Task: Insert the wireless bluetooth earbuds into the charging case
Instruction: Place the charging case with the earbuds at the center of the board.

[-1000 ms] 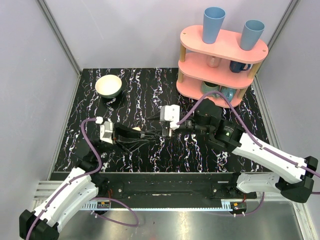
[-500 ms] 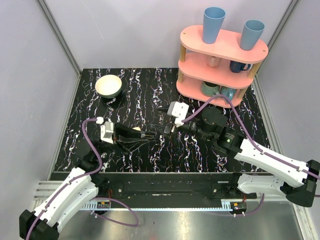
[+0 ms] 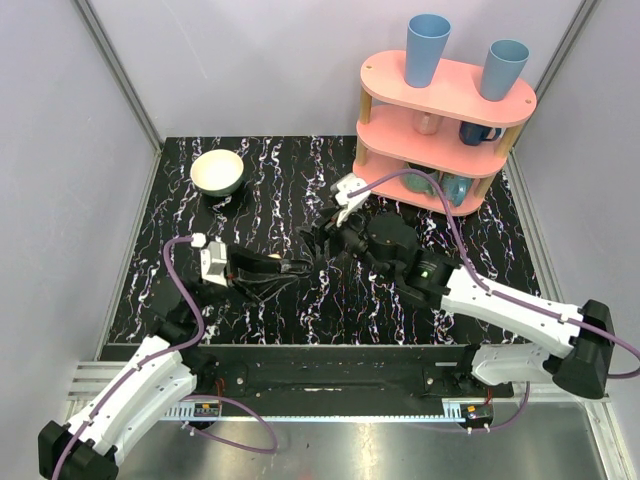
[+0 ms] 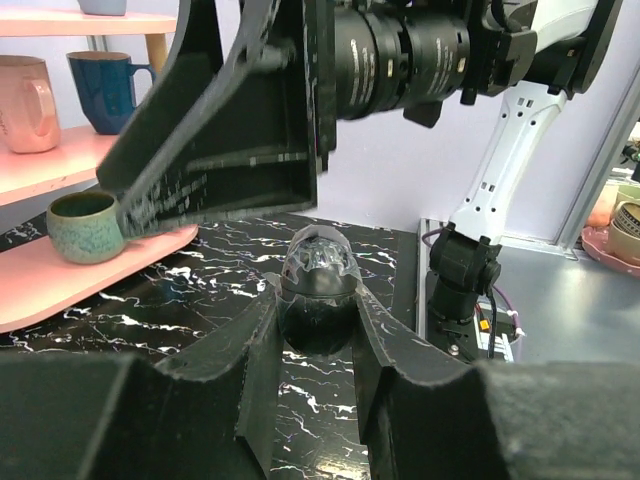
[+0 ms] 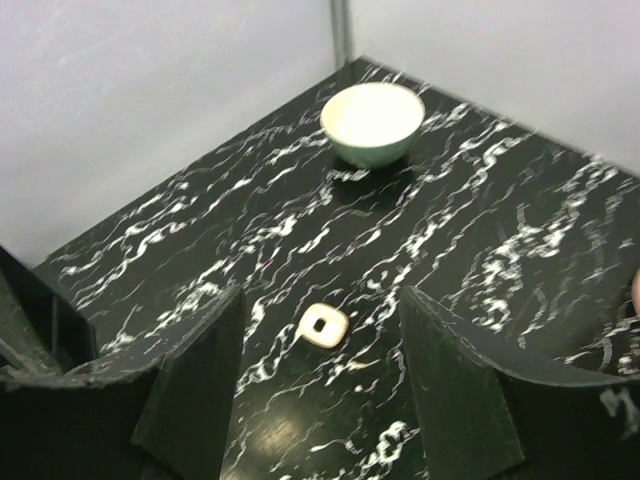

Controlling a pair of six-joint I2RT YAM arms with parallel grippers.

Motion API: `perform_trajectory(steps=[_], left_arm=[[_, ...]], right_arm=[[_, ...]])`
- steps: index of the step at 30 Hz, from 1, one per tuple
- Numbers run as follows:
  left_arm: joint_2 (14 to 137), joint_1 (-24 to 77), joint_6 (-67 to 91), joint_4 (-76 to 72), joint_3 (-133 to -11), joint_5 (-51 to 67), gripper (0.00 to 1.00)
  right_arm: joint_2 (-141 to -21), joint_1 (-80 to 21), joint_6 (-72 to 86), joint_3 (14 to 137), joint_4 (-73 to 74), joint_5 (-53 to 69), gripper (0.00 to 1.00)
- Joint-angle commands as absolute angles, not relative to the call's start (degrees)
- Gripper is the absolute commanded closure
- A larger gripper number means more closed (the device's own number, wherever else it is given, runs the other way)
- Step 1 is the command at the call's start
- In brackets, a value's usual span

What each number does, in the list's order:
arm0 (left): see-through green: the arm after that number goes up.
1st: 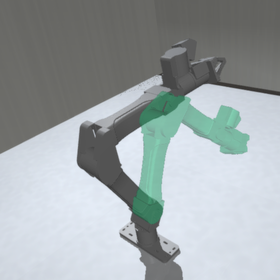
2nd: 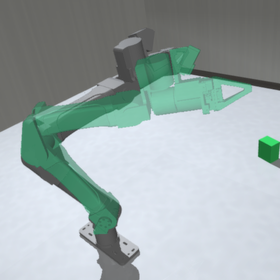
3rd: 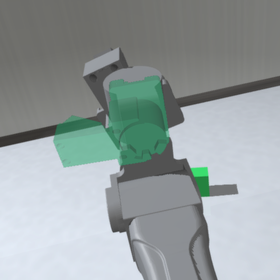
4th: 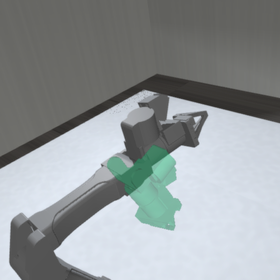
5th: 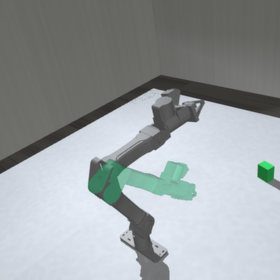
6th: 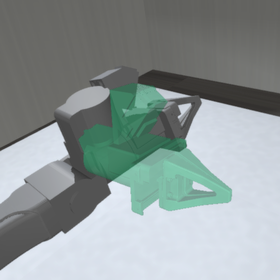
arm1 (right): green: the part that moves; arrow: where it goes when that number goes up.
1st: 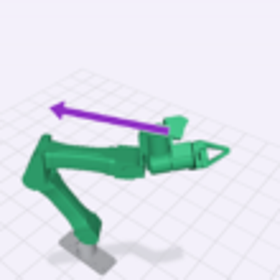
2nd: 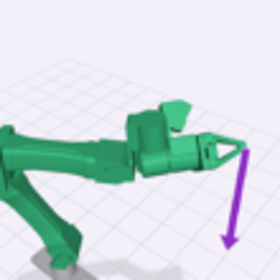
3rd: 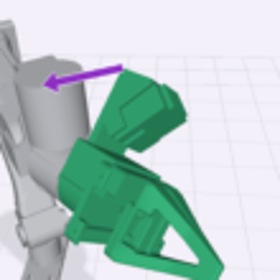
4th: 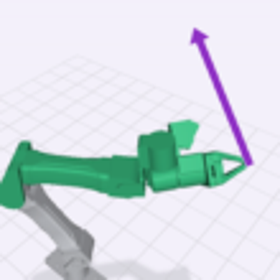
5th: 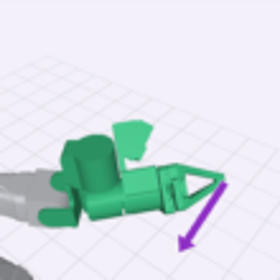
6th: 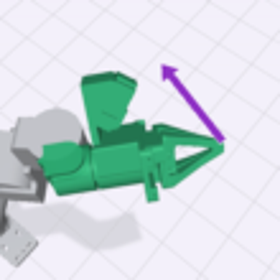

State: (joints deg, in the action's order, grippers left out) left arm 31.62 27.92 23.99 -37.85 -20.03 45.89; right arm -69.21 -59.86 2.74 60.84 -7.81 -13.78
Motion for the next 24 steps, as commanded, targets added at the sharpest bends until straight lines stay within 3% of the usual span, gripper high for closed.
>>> perform_trajectory(steps=[1, 11, 21, 24], left_arm=[[31.5, 28.0, 23.0, -39.2, -21.7, 42.6, 1.00], [34.5, 28.0, 23.9, -37.6, -21.1, 36.0, 1.00], [39.0, 28.0, 25.1, -28.8, -23.0, 30.6, 1.00], [40.3, 28.0, 26.5, -27.7, -23.4, 29.1, 1.00]], right_arm=[[-71.4, -60.6, 8.8, 62.5, -7.5, -6.4, 0.30], [-72.9, -64.2, 4.7, 62.3, -2.3, -12.9, 0.26], [-65.3, -63.8, 7.4, 54.2, -6.5, -49.7, 0.03], [-61.2, -62.6, 11.5, 49.6, -6.2, -50.3, 0.00]])
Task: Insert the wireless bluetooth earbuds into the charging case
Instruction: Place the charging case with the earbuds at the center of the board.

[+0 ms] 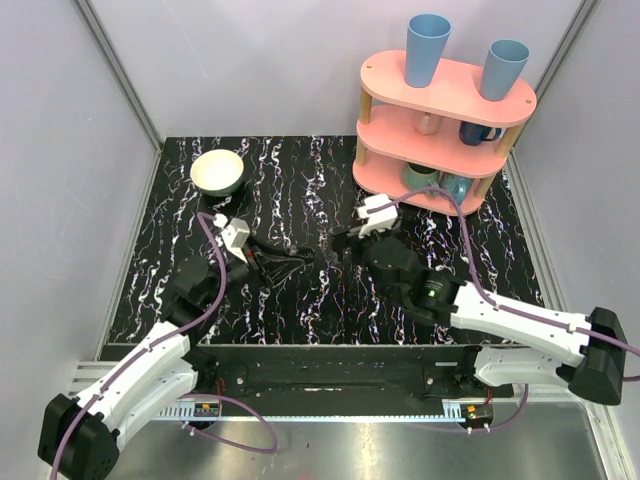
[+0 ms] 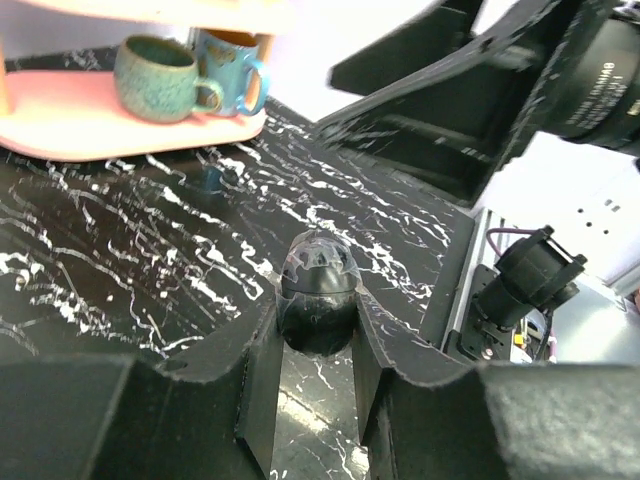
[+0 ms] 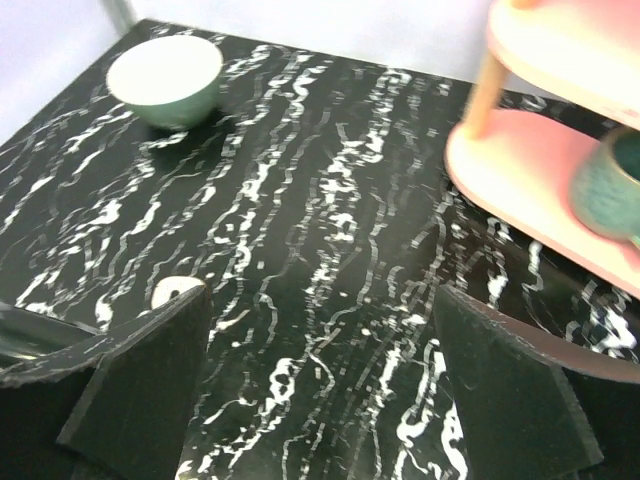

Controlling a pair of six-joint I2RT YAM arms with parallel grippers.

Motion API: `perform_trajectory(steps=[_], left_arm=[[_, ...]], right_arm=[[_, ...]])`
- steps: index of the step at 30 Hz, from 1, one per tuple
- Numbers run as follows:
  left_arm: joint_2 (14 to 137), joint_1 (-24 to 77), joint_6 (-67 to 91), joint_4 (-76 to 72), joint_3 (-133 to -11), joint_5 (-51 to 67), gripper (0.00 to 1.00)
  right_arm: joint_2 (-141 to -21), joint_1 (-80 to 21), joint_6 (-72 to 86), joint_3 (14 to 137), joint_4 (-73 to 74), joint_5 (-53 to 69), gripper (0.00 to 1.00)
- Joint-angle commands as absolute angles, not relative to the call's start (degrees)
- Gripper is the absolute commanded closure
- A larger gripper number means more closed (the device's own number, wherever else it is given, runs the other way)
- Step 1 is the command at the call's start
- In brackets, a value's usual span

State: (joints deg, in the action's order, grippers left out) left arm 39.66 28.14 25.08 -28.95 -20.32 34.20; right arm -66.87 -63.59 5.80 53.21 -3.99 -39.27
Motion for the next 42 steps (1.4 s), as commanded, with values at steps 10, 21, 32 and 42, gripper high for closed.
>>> perform_trajectory(steps=[10, 21, 32, 42], left_arm=[[49.2, 28.0, 33.0, -25.5, -25.6, 27.6, 1.00], [63.4, 28.1, 42.8, -28.1, -27.8, 23.6, 1.00], [81.9, 28.7, 52.5, -47.2, -28.5, 28.5, 1.00], [96.6, 29.4, 56.6, -53.2, -33.7, 30.1, 1.00]], right_arm=[[-47.0, -59.2, 37.8, 35.0, 5.4, -45.9, 0.00], [-46.8, -59.2, 46.1, 33.3, 12.4, -39.3, 0.00], [-41.1, -59.2, 49.0, 31.6, 15.1, -40.1, 0.00], [-40.8, -59.2, 49.5, 31.7, 16.3, -39.7, 0.01]])
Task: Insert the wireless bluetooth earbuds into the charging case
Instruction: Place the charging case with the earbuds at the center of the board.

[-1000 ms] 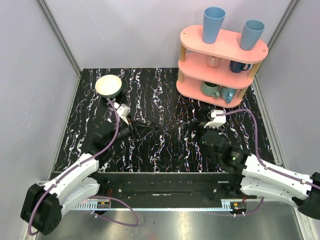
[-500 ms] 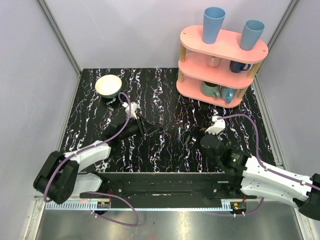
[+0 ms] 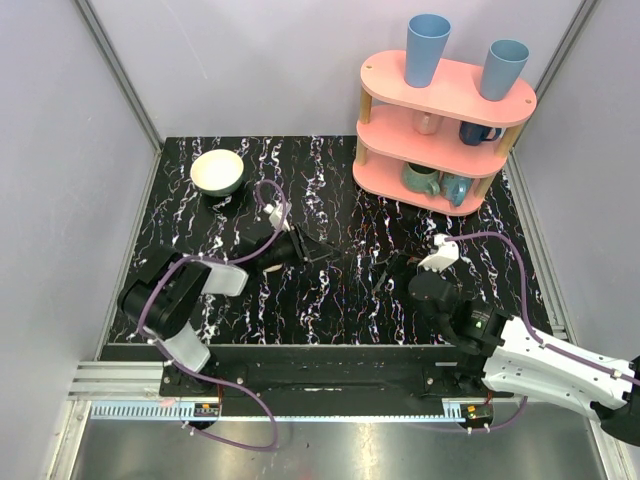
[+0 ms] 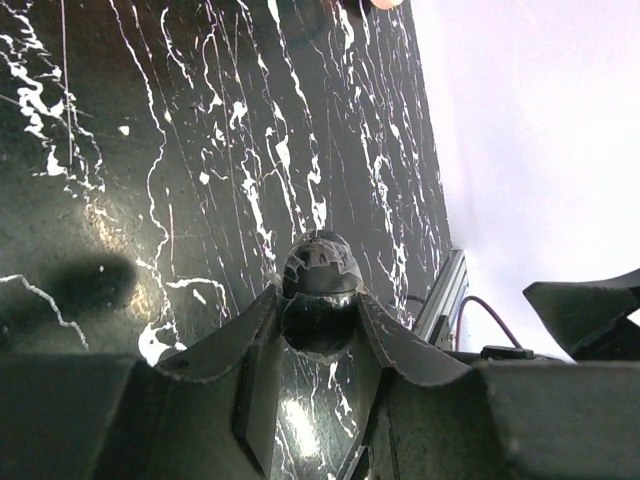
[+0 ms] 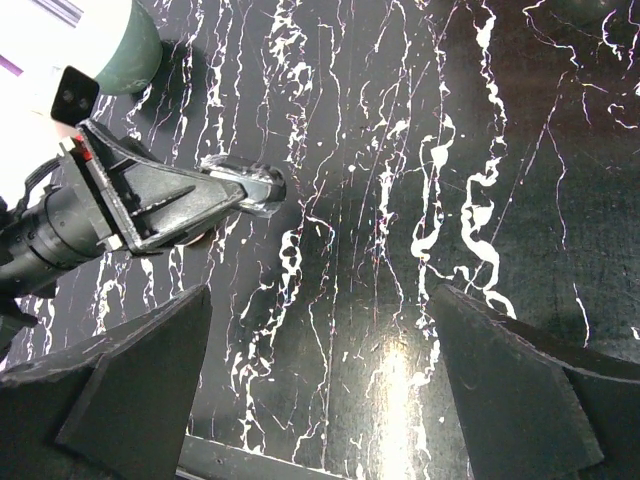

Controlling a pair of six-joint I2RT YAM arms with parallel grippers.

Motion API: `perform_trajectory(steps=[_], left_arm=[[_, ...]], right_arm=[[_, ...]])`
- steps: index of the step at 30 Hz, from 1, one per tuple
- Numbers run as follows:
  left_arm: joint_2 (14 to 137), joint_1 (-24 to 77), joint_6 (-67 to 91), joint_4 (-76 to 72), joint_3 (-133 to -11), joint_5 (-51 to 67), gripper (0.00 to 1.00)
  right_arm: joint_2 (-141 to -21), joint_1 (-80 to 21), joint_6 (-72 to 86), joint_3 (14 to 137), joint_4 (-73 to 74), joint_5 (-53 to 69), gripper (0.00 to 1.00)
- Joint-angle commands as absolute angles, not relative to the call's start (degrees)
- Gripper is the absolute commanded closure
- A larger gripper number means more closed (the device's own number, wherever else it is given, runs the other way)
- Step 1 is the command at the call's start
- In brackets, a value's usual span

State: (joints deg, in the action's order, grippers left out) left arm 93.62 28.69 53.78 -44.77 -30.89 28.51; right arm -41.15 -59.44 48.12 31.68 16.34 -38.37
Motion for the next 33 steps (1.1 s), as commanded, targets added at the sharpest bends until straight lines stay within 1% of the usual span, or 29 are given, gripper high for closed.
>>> perform_trajectory(steps=[1, 10, 12, 18, 20, 22, 30, 33], left_arm=[[97.6, 29.4, 57.0, -53.3, -34.1, 29.7, 1.00], [109.1, 30.5, 63.4, -63.1, -35.9, 30.1, 1.00], [110.2, 30.8, 64.5, -65.0, -36.2, 30.3, 0.98], [111.8, 31.7, 63.9, -63.4, -36.6, 29.1, 0.95], [111.9, 31.9, 63.0, -61.6, -36.9, 28.8, 0.92], [112.2, 32.0, 63.1, -61.4, -36.7, 28.2, 0.88], [113.9, 32.3, 62.8, -61.5, -36.6, 27.4, 0.88], [113.3, 32.6, 60.3, -58.0, -36.9, 26.8, 0.87]], right_arm=[[-40.9, -59.2, 49.4, 31.6, 16.3, -40.1, 0.01], [-41.4, -59.2, 46.3, 32.3, 16.3, -40.2, 0.00], [-41.1, -59.2, 46.0, 32.1, 16.3, -40.8, 0.00], [-40.0, -59.2, 45.7, 31.7, 16.3, -41.1, 0.00], [-40.1, -59.2, 45.7, 31.6, 16.4, -41.2, 0.00], [-40.5, -59.2, 45.6, 31.8, 16.3, -41.2, 0.00], [-41.0, -59.2, 45.6, 32.1, 16.3, -41.2, 0.00], [-40.7, -59.2, 45.7, 32.1, 16.3, -41.3, 0.00]])
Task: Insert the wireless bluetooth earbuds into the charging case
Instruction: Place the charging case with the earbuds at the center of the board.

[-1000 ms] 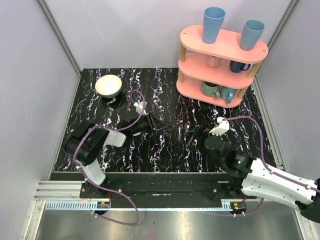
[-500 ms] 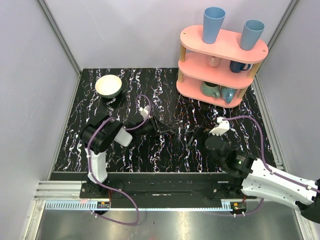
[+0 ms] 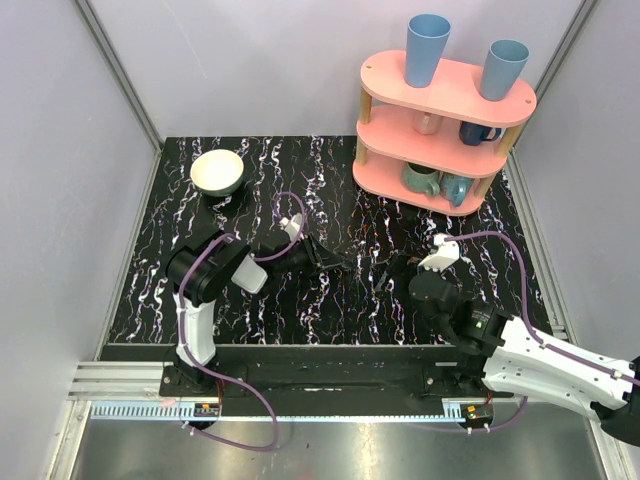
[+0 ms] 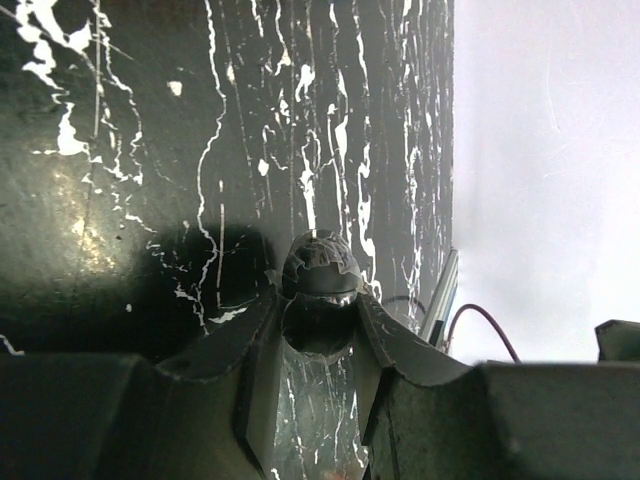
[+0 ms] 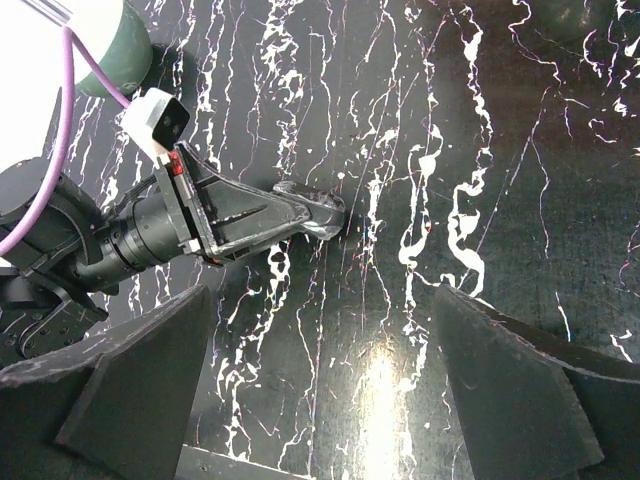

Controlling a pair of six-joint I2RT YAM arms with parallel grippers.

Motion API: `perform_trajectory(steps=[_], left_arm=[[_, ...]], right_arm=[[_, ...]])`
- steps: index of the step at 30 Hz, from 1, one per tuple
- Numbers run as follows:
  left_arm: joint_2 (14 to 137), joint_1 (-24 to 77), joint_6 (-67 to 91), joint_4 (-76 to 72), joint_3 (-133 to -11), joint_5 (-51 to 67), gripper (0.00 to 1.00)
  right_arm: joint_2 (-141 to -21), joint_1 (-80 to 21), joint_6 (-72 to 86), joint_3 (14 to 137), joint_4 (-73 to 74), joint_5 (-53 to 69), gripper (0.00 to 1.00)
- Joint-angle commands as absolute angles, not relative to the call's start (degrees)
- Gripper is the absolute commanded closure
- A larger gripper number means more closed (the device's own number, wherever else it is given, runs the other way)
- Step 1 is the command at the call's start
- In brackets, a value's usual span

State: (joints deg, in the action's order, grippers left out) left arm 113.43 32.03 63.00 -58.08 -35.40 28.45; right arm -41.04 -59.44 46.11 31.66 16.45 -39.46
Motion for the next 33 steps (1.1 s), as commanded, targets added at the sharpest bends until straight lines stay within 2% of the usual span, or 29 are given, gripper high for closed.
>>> perform_trajectory(steps=[1, 6, 10, 12, 15, 17, 33], left_arm=[[112.4, 32.7, 58.5, -55.3, -36.8, 26.5, 0.86], [110.5, 33.0, 55.1, -53.2, -36.0, 24.7, 0.79], [109.1, 33.0, 53.5, -50.7, -35.4, 23.9, 0.69], [108.6, 33.0, 53.2, -49.8, -35.4, 23.8, 0.68], [107.9, 33.0, 52.2, -49.4, -35.2, 23.4, 0.56], [107.8, 33.0, 51.8, -49.0, -35.0, 23.4, 0.53], [100.3, 33.0, 43.9, -37.7, -35.1, 19.2, 0.46]], right_arm=[[-40.5, -59.2, 45.8, 31.9, 16.3, -41.4, 0.00], [-40.0, -59.3, 46.1, 31.6, 16.2, -41.7, 0.00], [-39.8, -59.2, 45.8, 31.5, 16.0, -41.2, 0.00], [-39.8, -59.2, 45.9, 31.4, 16.0, -41.2, 0.00], [-39.8, -59.2, 45.6, 31.4, 16.0, -41.0, 0.00], [-39.6, -59.2, 44.9, 31.3, 15.7, -40.7, 0.00], [-37.4, -59.2, 45.0, 30.4, 15.8, -40.8, 0.00]])
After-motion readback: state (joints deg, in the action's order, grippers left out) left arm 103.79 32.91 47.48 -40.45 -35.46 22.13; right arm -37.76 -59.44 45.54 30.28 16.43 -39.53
